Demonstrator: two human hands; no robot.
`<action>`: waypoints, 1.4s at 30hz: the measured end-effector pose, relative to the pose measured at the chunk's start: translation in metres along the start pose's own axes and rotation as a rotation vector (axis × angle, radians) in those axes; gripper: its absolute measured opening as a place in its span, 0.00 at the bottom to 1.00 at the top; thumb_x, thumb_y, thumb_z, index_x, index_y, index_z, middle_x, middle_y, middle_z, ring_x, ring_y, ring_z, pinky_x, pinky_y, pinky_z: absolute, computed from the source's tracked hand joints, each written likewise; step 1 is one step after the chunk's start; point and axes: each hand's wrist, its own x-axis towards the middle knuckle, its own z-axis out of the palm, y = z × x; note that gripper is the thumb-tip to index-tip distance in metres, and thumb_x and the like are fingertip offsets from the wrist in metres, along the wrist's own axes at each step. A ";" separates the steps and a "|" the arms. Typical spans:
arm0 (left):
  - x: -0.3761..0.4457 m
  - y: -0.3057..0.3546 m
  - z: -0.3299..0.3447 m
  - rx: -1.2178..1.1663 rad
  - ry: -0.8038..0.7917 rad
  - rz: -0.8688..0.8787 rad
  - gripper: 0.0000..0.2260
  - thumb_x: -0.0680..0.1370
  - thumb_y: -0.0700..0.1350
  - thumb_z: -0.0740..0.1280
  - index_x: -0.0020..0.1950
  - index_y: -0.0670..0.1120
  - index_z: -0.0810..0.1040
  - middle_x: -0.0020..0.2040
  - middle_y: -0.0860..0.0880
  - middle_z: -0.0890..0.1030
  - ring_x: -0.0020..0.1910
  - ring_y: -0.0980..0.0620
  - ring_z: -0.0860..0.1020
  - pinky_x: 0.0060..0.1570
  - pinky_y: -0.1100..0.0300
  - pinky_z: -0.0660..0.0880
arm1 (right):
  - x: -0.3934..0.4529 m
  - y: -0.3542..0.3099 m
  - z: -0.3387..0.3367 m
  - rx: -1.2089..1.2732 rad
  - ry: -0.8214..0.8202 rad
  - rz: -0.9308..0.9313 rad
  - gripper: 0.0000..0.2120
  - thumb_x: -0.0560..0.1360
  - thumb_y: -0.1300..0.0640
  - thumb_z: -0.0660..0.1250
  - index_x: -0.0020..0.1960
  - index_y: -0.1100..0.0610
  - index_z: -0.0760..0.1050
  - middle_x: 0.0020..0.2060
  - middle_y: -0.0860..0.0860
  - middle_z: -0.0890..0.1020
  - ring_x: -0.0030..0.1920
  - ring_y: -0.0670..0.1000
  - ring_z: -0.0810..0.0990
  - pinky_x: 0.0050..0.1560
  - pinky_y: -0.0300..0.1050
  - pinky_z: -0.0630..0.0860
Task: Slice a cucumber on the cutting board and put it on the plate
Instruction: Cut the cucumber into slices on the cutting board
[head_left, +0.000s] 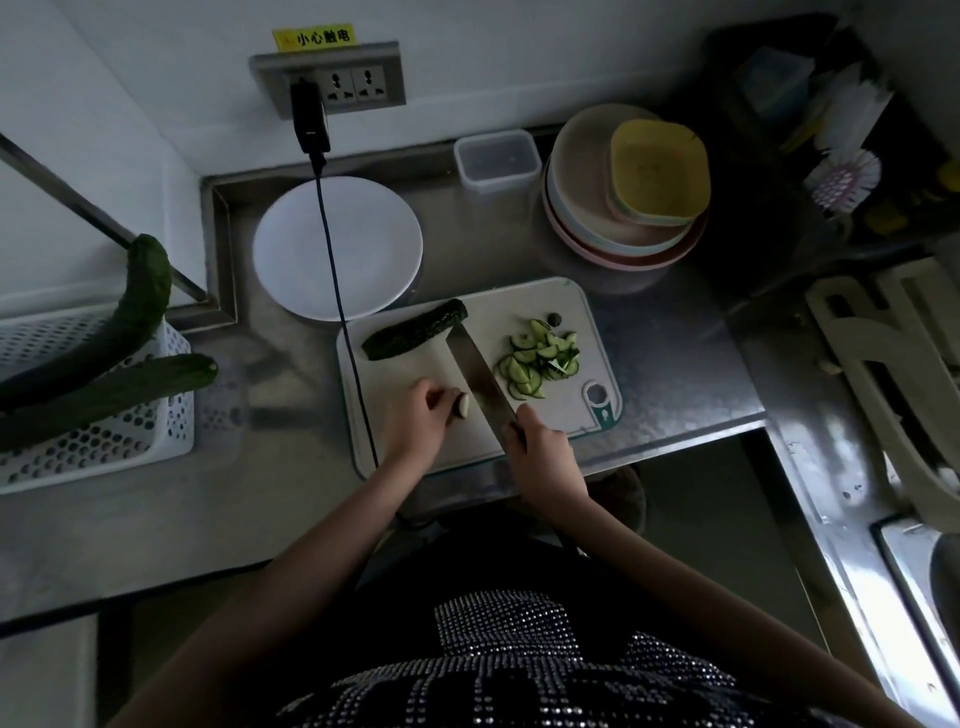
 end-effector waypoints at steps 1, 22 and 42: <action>0.000 -0.002 -0.001 -0.010 0.009 -0.007 0.10 0.77 0.47 0.67 0.36 0.55 0.71 0.35 0.50 0.79 0.37 0.46 0.80 0.39 0.45 0.78 | 0.000 -0.001 0.001 -0.002 -0.007 0.002 0.08 0.81 0.54 0.56 0.45 0.56 0.62 0.36 0.59 0.76 0.38 0.62 0.76 0.37 0.53 0.73; 0.001 0.015 0.000 0.303 -0.130 0.388 0.14 0.71 0.31 0.69 0.56 0.39 0.78 0.51 0.43 0.78 0.49 0.49 0.77 0.47 0.64 0.69 | -0.002 0.004 0.000 0.039 0.075 0.089 0.07 0.80 0.56 0.56 0.45 0.57 0.63 0.38 0.61 0.77 0.40 0.62 0.75 0.38 0.52 0.71; -0.023 0.006 0.004 0.419 -0.199 0.407 0.11 0.71 0.32 0.63 0.52 0.39 0.76 0.52 0.41 0.74 0.49 0.41 0.75 0.47 0.47 0.74 | -0.006 -0.008 0.008 0.000 0.066 0.036 0.05 0.82 0.56 0.52 0.49 0.56 0.60 0.41 0.63 0.78 0.43 0.66 0.77 0.36 0.49 0.67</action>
